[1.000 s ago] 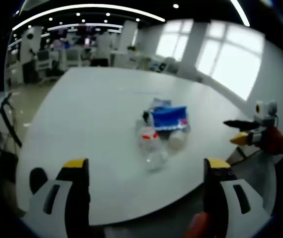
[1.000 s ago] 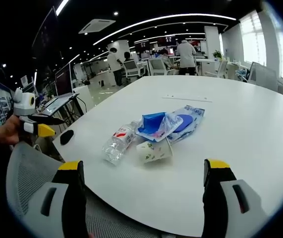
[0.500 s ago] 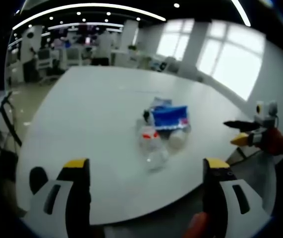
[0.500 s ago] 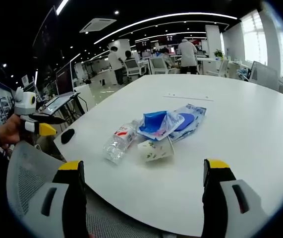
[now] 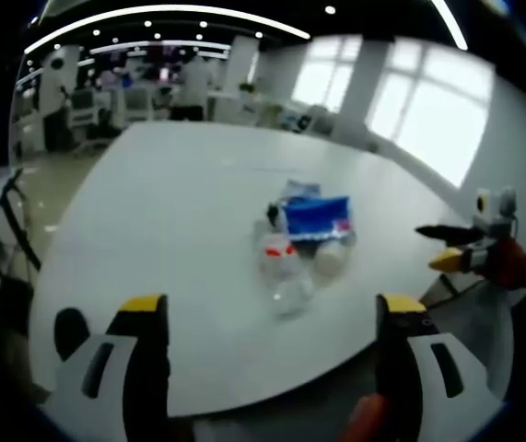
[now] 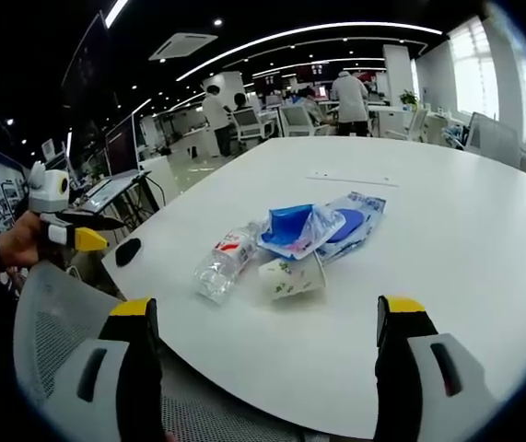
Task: Arrange the tabletop items into an orderly group along one side of the table until the central work area is clear of visible clutter.
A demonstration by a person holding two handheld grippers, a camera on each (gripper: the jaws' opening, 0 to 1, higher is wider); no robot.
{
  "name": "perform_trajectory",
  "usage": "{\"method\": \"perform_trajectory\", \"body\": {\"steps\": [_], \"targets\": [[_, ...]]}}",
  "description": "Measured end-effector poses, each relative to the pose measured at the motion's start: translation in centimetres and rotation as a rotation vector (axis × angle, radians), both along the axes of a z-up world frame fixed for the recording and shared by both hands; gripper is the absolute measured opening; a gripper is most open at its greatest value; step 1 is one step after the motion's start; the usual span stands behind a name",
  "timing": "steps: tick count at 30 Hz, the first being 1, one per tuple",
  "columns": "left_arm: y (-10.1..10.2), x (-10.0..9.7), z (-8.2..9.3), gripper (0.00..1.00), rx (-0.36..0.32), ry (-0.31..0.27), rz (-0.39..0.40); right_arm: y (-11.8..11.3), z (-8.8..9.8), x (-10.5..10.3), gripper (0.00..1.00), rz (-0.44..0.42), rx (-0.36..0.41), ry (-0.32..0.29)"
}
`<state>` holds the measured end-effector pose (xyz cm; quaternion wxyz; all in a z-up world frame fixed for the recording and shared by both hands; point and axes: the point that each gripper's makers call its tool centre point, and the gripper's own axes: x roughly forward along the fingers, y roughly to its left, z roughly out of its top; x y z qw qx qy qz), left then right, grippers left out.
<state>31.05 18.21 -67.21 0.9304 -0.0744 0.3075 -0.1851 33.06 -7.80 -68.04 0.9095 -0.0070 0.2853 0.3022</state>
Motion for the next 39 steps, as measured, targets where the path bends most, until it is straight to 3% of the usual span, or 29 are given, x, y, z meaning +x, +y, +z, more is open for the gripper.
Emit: {"method": "perform_trajectory", "body": {"steps": [23, 29, 39], "targets": [[-0.2, 0.1, 0.1, 0.89, -0.004, -0.004, -0.009, 0.1, 0.0, -0.1, 0.97, 0.004, 0.008, 0.006], [-0.6, 0.1, -0.2, 0.88, -0.003, 0.016, -0.023, -0.1, 0.0, 0.0, 0.96, -0.007, 0.020, 0.011], [-0.3, 1.0, -1.6, 0.86, -0.005, 0.088, 0.022, 0.1, 0.1, -0.1, 0.94, -0.001, 0.026, 0.014]]}}
